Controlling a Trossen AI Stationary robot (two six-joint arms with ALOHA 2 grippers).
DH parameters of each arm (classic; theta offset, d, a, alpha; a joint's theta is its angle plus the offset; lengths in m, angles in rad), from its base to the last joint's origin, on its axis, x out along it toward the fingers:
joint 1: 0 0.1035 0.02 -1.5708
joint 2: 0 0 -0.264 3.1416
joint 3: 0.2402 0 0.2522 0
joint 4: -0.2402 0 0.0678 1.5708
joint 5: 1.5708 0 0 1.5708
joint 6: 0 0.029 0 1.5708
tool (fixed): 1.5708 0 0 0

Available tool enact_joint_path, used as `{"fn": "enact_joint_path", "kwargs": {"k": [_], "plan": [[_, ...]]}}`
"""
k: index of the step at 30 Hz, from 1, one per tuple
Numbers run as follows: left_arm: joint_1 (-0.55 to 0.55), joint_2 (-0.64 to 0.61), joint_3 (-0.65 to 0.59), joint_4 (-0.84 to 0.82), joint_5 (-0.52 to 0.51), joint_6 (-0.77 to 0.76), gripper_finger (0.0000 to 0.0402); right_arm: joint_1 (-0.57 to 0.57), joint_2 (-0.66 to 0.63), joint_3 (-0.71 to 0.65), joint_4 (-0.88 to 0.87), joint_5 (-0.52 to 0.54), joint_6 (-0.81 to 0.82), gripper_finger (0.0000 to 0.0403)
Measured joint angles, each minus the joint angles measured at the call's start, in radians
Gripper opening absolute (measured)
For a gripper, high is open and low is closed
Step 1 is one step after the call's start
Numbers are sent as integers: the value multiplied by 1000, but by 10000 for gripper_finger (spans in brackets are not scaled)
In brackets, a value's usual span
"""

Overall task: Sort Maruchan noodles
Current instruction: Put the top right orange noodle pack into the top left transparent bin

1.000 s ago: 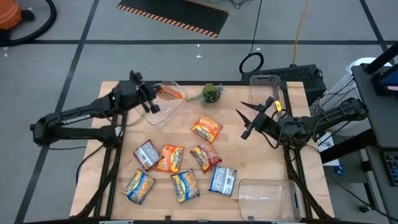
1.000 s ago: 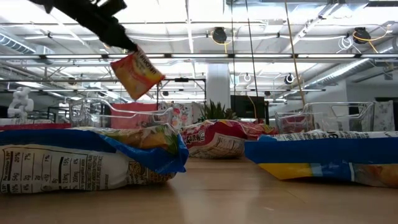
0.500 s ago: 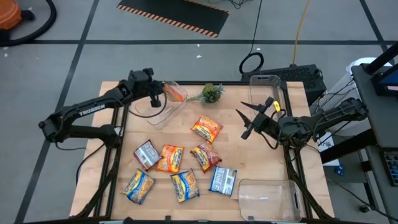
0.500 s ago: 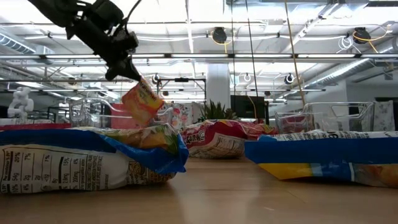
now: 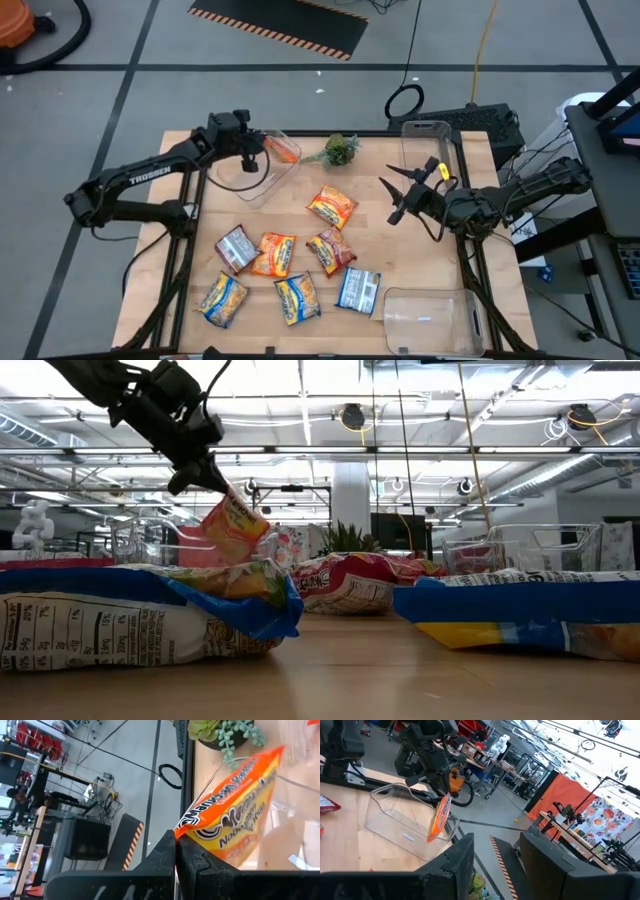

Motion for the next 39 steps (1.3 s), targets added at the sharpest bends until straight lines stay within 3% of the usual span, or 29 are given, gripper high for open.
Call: {"fn": "enact_joint_path", "kwargs": {"k": [23, 30, 39], "plan": [[39, 60, 0, 44, -4, -42, 14, 0, 0, -1, -1, -1, 0, 151], [38, 60, 0, 33, -27, -130, 19, 0, 0, -1, -3, -3, 3, 151], [39, 59, 0, -12, -57, -220, 89, 0, 0, -1, -3, -4, 5, 151]]}}
